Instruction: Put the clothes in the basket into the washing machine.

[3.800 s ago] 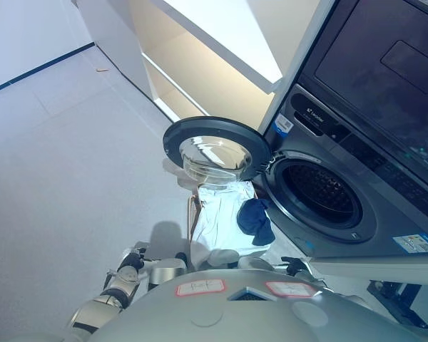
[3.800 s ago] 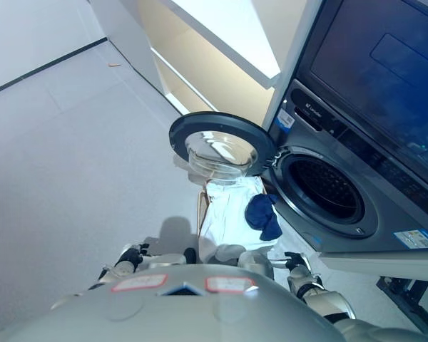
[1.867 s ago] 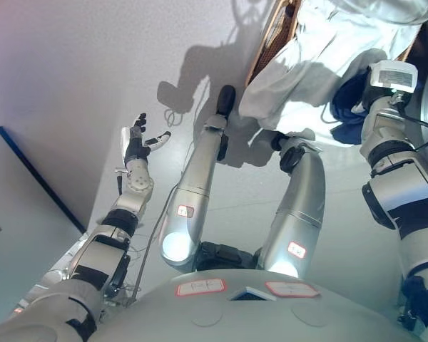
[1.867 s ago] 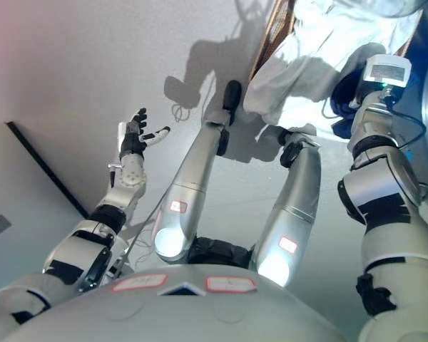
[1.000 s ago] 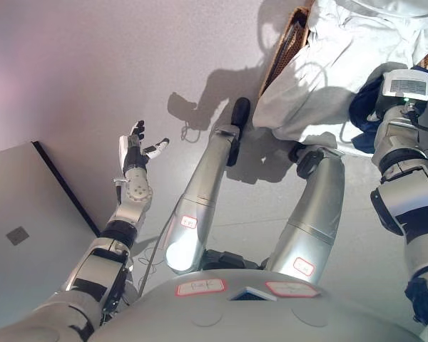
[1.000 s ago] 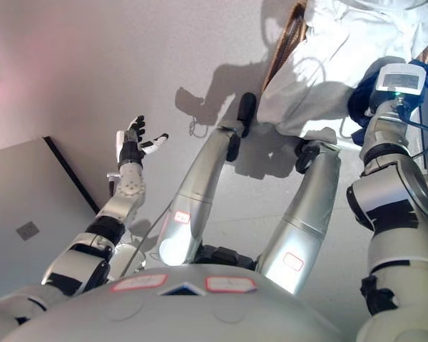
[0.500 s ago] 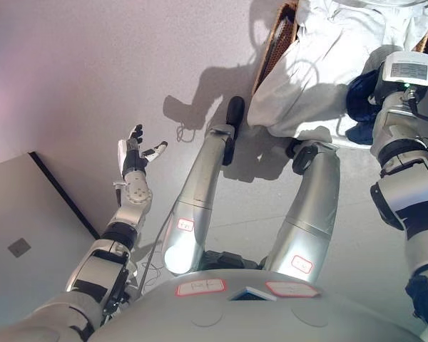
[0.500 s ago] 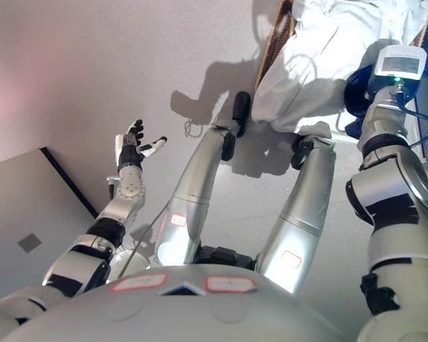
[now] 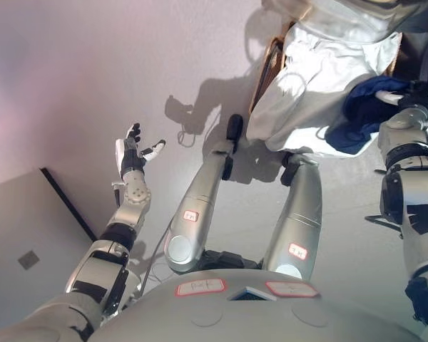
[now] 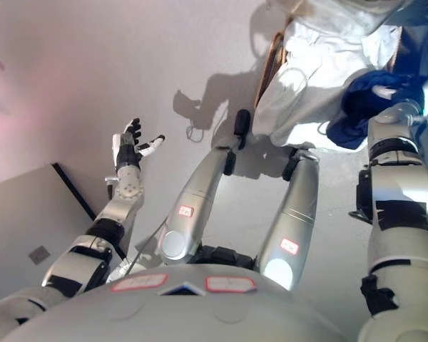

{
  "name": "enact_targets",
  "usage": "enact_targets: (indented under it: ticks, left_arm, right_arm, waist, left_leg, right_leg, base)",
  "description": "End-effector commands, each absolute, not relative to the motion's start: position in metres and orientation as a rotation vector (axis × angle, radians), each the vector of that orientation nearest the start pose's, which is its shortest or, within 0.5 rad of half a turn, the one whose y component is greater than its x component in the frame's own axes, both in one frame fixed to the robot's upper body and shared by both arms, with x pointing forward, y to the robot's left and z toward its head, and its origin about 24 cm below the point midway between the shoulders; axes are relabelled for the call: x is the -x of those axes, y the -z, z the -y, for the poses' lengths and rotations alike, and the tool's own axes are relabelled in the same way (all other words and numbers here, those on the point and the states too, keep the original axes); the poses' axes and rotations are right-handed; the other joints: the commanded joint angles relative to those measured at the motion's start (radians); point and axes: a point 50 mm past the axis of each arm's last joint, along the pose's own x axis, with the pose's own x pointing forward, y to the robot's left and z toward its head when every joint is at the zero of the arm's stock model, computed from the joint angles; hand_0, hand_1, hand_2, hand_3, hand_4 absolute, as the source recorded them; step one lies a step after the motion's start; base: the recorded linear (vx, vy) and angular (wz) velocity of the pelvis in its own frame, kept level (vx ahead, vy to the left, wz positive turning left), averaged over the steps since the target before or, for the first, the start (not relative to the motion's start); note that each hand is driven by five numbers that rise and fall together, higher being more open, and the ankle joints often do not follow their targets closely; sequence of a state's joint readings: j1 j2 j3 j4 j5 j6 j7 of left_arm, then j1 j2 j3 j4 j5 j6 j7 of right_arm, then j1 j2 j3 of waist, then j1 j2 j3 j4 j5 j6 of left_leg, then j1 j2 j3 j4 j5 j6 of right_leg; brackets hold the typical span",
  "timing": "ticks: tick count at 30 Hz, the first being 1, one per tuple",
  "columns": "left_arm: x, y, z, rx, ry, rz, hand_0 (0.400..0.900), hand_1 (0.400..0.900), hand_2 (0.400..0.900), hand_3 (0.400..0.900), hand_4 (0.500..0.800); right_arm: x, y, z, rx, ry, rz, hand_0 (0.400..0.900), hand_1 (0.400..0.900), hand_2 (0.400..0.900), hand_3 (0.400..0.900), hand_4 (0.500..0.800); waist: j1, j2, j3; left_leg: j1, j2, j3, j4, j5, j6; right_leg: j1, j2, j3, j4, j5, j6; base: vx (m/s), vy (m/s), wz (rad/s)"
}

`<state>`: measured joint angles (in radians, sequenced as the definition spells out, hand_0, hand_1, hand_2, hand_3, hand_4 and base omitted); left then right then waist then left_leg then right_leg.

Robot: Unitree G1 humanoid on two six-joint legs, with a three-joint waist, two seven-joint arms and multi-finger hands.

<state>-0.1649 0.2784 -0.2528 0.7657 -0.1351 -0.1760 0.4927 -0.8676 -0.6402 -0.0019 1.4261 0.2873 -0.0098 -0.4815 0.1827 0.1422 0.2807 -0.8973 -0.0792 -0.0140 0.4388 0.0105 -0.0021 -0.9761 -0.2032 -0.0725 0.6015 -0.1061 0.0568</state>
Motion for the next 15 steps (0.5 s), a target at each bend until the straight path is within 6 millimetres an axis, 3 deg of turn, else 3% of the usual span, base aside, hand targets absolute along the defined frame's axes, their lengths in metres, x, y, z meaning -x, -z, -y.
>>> enact_targets:
  ticks: [1, 5, 8, 10, 12, 15]
  left_arm:
    - [-0.214, 0.07, -0.255, -0.362, -0.535, -0.452, 0.9, 0.9, 0.9, 0.9, 0.8]
    - [-0.197, 0.085, -0.257, -0.378, -0.527, -0.538, 0.9, 0.9, 0.9, 0.9, 0.8]
    - [-0.187, 0.093, -0.258, -0.364, -0.539, -0.578, 0.9, 0.9, 0.9, 0.9, 0.8]
    - [-0.182, 0.096, -0.258, -0.358, -0.545, -0.596, 0.9, 0.9, 0.9, 0.9, 0.8]
    - [-0.18, 0.098, -0.259, -0.348, -0.556, -0.606, 0.9, 0.9, 0.9, 0.9, 0.8]
    - [-0.176, 0.101, -0.255, -0.334, -0.562, -0.619, 0.9, 0.9, 0.9, 0.9, 0.8]
  right_arm:
    - [-0.304, -0.115, 0.404, -0.142, 1.201, -0.113, 0.4, 0.4, 0.4, 0.4, 0.5]
    - [-0.302, -0.109, 0.402, -0.401, 1.24, -0.038, 0.4, 0.4, 0.4, 0.4, 0.5]
    - [-0.301, -0.123, 0.408, -0.527, 1.275, 0.06, 0.4, 0.4, 0.4, 0.4, 0.5]
    - [-0.305, -0.143, 0.41, -0.62, 1.284, 0.174, 0.4, 0.4, 0.4, 0.4, 0.5]
    - [-0.305, -0.159, 0.413, -0.601, 1.289, 0.225, 0.4, 0.4, 0.4, 0.4, 0.5]
    - [-0.305, -0.2, 0.416, -0.616, 1.319, 0.398, 0.4, 0.4, 0.4, 0.4, 0.5]
  waist:
    - [-0.025, 0.085, 0.0]
    - [-0.035, 0.105, -0.006]
    - [-0.037, 0.127, -0.023]
    - [-0.035, 0.139, -0.033]
    - [-0.034, 0.149, -0.038]
    - [-0.029, 0.168, -0.056]
  left_leg:
    - [0.106, 0.013, -0.012, -0.139, 0.03, -0.062]
    - [0.219, 0.017, -0.004, -0.224, 0.051, -0.065]
    - [0.278, 0.017, 0.002, -0.273, 0.065, -0.067]
    - [0.305, 0.019, 0.003, -0.294, 0.074, -0.068]
    - [0.329, 0.021, 0.006, -0.314, 0.082, -0.071]
    - [0.349, 0.025, 0.005, -0.349, 0.109, -0.077]
  right_leg:
    - [0.145, 0.044, -0.015, -0.182, 0.094, 0.037]
    - [0.255, 0.052, -0.006, -0.278, 0.116, 0.042]
    - [0.313, 0.057, 0.003, -0.333, 0.128, 0.044]
    - [0.337, 0.059, 0.007, -0.353, 0.135, 0.044]
    - [0.36, 0.061, 0.008, -0.375, 0.138, 0.044]
    - [0.379, 0.061, 0.003, -0.402, 0.149, 0.045]
  base:
    - [-0.03, 0.071, -0.28]
    - [0.07, 0.059, -0.24]
    - [0.07, 0.054, -0.19]
    - [0.05, 0.022, -0.13]
    - [0.05, 0.007, -0.1]
    - [0.03, -0.018, 0.03]
